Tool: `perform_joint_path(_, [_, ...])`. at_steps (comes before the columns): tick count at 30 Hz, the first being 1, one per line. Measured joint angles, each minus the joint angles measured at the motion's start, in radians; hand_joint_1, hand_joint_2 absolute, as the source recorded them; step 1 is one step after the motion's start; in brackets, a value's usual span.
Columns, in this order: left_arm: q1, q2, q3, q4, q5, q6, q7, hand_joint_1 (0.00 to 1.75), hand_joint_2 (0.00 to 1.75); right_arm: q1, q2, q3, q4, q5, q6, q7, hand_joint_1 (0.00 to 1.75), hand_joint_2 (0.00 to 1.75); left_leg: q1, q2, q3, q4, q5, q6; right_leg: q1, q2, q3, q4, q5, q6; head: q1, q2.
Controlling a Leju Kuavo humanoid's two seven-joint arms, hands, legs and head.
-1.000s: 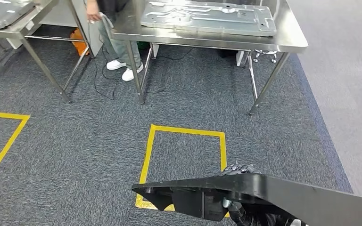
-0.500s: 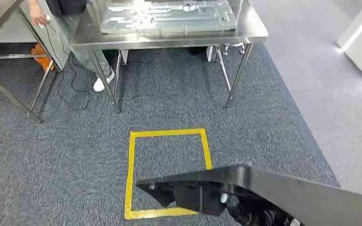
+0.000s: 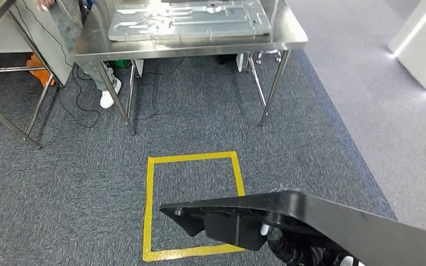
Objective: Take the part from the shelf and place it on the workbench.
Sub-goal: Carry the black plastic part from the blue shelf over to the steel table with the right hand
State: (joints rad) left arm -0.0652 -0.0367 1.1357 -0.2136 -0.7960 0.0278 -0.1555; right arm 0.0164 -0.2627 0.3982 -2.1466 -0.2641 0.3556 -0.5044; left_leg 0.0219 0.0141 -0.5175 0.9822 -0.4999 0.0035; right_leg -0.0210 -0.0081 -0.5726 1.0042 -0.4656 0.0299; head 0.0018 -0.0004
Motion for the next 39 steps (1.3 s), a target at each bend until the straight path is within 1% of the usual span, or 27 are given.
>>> perform_joint_path(2, [-0.001,0.0,0.0,0.0,-0.001,0.0,-0.004,0.0,1.75,0.0,0.0,0.0,0.0,0.001,-0.002,0.001,1.73,1.75,0.003,0.003,0.005,-0.001,-0.007,-0.012,0.001,0.005,0.003,-0.002,-0.003,-0.017,0.0,0.0])
perform_joint_path(4, [-0.002,0.0,0.0,0.0,-0.003,0.0,-0.005,0.0,1.75,-0.002,0.002,0.002,0.0,0.002,-0.007,0.001,1.73,1.75,0.006,0.001,-0.014,0.051,-0.037,-0.019,0.0,0.007,0.012,-0.007,-0.005,-0.033,0.0,0.0])
perform_joint_path(5, [-0.002,0.0,0.0,0.0,-0.004,0.0,-0.006,0.0,1.75,-0.003,0.004,0.003,0.0,0.003,-0.01,0.002,1.73,1.75,0.007,-0.002,-0.041,0.108,-0.064,-0.019,0.001,0.007,0.017,-0.009,-0.008,-0.04,0.0,0.0])
perform_joint_path(7, [0.001,0.001,0.0,0.0,-0.004,0.0,-0.006,0.0,1.75,-0.004,0.005,0.007,0.0,0.003,-0.014,0.003,1.73,1.75,0.004,-0.005,-0.12,0.249,-0.117,-0.018,0.008,0.008,0.024,-0.009,-0.016,-0.051,0.0,0.0])
perform_joint_path(8, [0.003,0.001,0.0,0.0,-0.004,0.0,-0.006,0.0,1.75,-0.004,0.005,0.008,0.0,0.004,-0.014,0.003,1.73,1.75,0.002,-0.005,-0.149,0.292,-0.122,-0.016,0.011,0.01,0.03,-0.009,-0.02,-0.054,0.0,0.0])
perform_joint_path(9, [0.005,0.002,0.0,0.0,-0.004,0.0,-0.006,0.0,1.75,-0.004,0.006,0.009,0.0,0.004,-0.015,0.003,1.73,1.75,0.0,-0.006,-0.162,0.3,-0.107,-0.013,0.015,0.012,0.037,-0.009,-0.025,-0.055,0.0,0.0])
perform_joint_path(10, [0.006,0.002,0.0,0.0,-0.004,0.0,-0.006,0.0,1.75,-0.005,0.006,0.009,0.0,0.004,-0.015,0.003,1.73,1.75,-0.003,-0.006,-0.155,0.268,-0.072,-0.006,0.018,0.014,0.046,-0.009,-0.031,-0.056,0.0,0.0])
perform_joint_path(12, [0.006,0.005,0.0,0.0,-0.004,0.001,-0.006,0.0,1.75,-0.005,0.007,0.01,0.0,0.004,-0.016,0.003,1.73,1.75,-0.013,-0.011,-0.105,0.135,0.012,0.017,0.021,0.017,0.067,-0.012,-0.044,-0.054,0.0,0.0])
perform_joint_path(13, [0.006,0.006,0.001,0.0,-0.005,0.001,-0.006,0.0,1.75,-0.006,0.008,0.01,0.0,0.004,-0.017,0.003,1.73,1.75,-0.019,-0.012,-0.081,0.077,0.035,0.028,0.022,0.019,0.074,-0.014,-0.05,-0.051,0.0,0.0])
perform_joint_path(14, [0.006,0.009,0.001,0.0,-0.006,0.001,-0.006,0.0,1.75,-0.007,0.008,0.01,0.001,0.004,-0.018,0.004,1.73,1.75,-0.024,-0.013,-0.065,0.039,0.044,0.037,0.021,0.021,0.078,-0.017,-0.054,-0.046,0.0,0.0])
perform_joint_path(15, [0.005,0.011,0.001,0.0,-0.008,0.002,-0.006,0.0,1.75,-0.007,0.008,0.01,0.001,0.004,-0.02,0.004,1.73,1.75,-0.027,-0.013,-0.059,0.02,0.041,0.042,0.02,0.022,0.081,-0.016,-0.054,-0.04,0.0,0.0])
perform_joint_path(18, [0.006,0.012,0.002,0.0,-0.011,0.002,-0.007,0.0,1.75,-0.01,0.008,0.012,0.0,0.006,-0.029,0.008,1.73,1.75,-0.022,-0.012,-0.036,-0.007,0.041,0.048,0.019,0.022,0.085,0.002,-0.051,-0.021,0.0,0.0])
perform_joint_path(20, [0.005,0.012,0.003,0.0,-0.013,0.002,-0.008,0.0,1.75,-0.015,0.008,0.016,0.0,0.007,-0.039,0.01,1.73,1.75,-0.016,-0.012,-0.019,-0.014,0.039,0.052,0.015,0.02,0.051,0.07,-0.089,-0.012,0.0,0.0])
perform_joint_path(22, [0.005,0.012,0.004,0.0,-0.014,0.002,-0.008,0.0,1.75,-0.018,0.008,0.023,0.0,0.008,-0.049,0.01,1.73,1.75,-0.015,-0.012,-0.01,-0.014,0.03,0.053,0.009,0.018,-0.032,0.199,-0.146,-0.001,0.0,0.0])
perform_joint_path(23, [0.005,0.012,0.005,0.0,-0.015,0.001,-0.009,0.0,1.75,-0.018,0.008,0.025,0.0,0.009,-0.053,0.01,1.73,1.75,-0.014,-0.012,-0.004,-0.014,0.024,0.051,0.005,0.018,-0.07,0.25,-0.163,0.003,0.0,0.0])
perform_joint_path(24, [0.006,0.012,0.006,0.0,-0.017,0.001,-0.009,0.0,1.75,-0.017,0.008,0.028,0.0,0.01,-0.055,0.01,1.73,1.75,-0.012,-0.012,0.005,-0.014,0.017,0.049,0.002,0.017,-0.095,0.27,-0.16,0.008,0.0,0.0])
perform_joint_path(25, [0.007,0.012,0.006,0.0,-0.018,0.001,-0.009,0.0,1.75,-0.017,0.008,0.028,0.0,0.01,-0.055,0.01,1.73,1.75,-0.01,-0.012,0.016,-0.014,0.009,0.045,-0.001,0.015,-0.099,0.249,-0.134,0.012,0.0,0.0])
perform_joint_path(27, [0.007,0.012,0.007,0.0,-0.02,0.001,-0.01,0.0,1.75,-0.017,0.008,0.03,0.0,0.01,-0.055,0.009,1.73,1.75,-0.004,-0.013,0.043,-0.015,-0.01,0.035,-0.005,0.009,-0.062,0.119,-0.035,0.015,0.0,0.0])
perform_joint_path(28, [0.006,0.012,0.007,0.0,-0.02,0.0,-0.01,0.0,1.75,-0.017,0.008,0.031,0.001,0.01,-0.056,0.008,1.73,1.75,-0.002,-0.013,0.055,-0.016,-0.019,0.029,-0.003,0.005,-0.043,0.059,-0.004,0.013,0.0,0.0])
perform_joint_path(29, [0.005,0.012,0.008,0.0,-0.021,0.0,-0.011,0.0,1.75,-0.017,0.008,0.032,0.001,0.01,-0.057,0.006,1.73,1.75,0.0,-0.013,0.062,-0.02,-0.026,0.021,0.001,0.0,-0.03,0.018,0.01,0.007,0.0,0.0])
perform_joint_path(30, [0.004,0.012,0.008,0.0,-0.021,0.0,-0.011,0.0,1.75,-0.016,0.008,0.033,0.002,0.01,-0.058,0.005,1.73,1.75,0.0,-0.012,0.07,-0.024,-0.03,0.013,0.005,-0.002,-0.024,-0.002,0.013,-0.001,0.0,0.0])
perform_joint_path(31, [0.004,0.012,0.009,0.0,-0.021,0.0,-0.012,0.0,1.75,-0.016,0.008,0.033,0.002,0.01,-0.06,0.003,1.73,1.75,-0.001,-0.01,0.077,-0.023,-0.03,0.005,0.008,-0.001,-0.024,-0.003,0.004,-0.012,0.0,0.0])
perform_joint_path(33, [0.004,0.012,0.012,0.0,-0.021,0.0,-0.013,0.0,1.75,-0.014,0.008,0.034,0.002,0.01,-0.063,0.002,1.73,1.75,-0.001,-0.008,0.088,-0.012,-0.031,-0.008,0.008,0.004,-0.007,-0.012,0.016,-0.035,0.0,0.0])
perform_joint_path(35, [0.002,0.012,0.014,0.0,-0.021,0.0,-0.013,0.0,1.75,-0.015,0.007,0.035,0.002,0.01,-0.065,0.001,1.73,1.75,0.001,-0.008,0.062,0.053,-0.057,-0.013,0.008,0.005,0.013,-0.017,0.016,-0.051,0.0,0.0])
perform_joint_path(36, [0.001,0.012,0.014,0.0,-0.021,0.0,-0.013,0.0,1.75,-0.016,0.007,0.035,0.002,0.01,-0.065,0.001,1.73,1.75,0.001,-0.009,0.029,0.111,-0.085,-0.013,0.009,0.005,0.019,-0.019,0.013,-0.056,0.0,0.0])
perform_joint_path(38, [0.002,0.012,0.015,0.0,-0.021,0.0,-0.013,0.0,1.75,-0.015,0.007,0.036,0.002,0.01,-0.065,0.001,1.73,1.75,0.0,-0.009,-0.058,0.234,-0.141,-0.011,0.015,0.008,0.024,-0.018,0.003,-0.062,0.0,0.0])
perform_joint_path(39, [0.004,0.012,0.016,0.0,-0.021,0.0,-0.013,0.0,1.75,-0.014,0.007,0.037,0.002,0.01,-0.065,0.001,1.73,1.75,-0.001,-0.009,-0.089,0.265,-0.151,-0.008,0.019,0.011,0.029,-0.018,-0.003,-0.063,0.0,0.0])
